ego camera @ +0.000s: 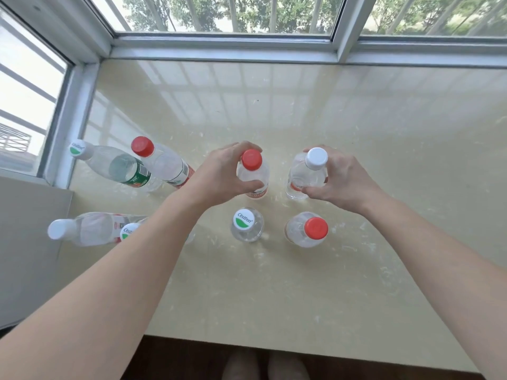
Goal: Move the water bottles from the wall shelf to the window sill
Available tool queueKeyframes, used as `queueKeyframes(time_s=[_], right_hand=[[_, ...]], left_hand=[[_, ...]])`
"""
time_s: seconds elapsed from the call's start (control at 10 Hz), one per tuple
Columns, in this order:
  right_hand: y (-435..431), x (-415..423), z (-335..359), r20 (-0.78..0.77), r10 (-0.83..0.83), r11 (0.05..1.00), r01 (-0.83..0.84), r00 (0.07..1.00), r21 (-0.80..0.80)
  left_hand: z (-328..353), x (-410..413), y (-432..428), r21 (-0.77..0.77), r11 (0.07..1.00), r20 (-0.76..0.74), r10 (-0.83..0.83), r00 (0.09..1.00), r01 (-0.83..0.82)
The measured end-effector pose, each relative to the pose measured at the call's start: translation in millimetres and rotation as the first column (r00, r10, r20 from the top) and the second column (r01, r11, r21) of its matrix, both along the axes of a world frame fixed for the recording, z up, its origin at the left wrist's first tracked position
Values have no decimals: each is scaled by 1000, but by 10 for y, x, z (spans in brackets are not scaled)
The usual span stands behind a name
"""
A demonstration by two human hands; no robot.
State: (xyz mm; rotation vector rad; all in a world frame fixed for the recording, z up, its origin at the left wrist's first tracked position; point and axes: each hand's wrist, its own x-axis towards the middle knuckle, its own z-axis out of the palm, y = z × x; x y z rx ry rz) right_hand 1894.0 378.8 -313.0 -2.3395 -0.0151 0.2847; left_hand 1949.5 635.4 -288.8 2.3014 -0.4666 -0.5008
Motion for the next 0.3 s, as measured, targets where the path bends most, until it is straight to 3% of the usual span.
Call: queueKeyframes(time_s=[0.3], right_hand=[[-41, -74, 111, -73, -32, 999, 31, 997, -11]], left_hand=[[93, -30, 38, 42, 999, -13, 23, 1000, -22]])
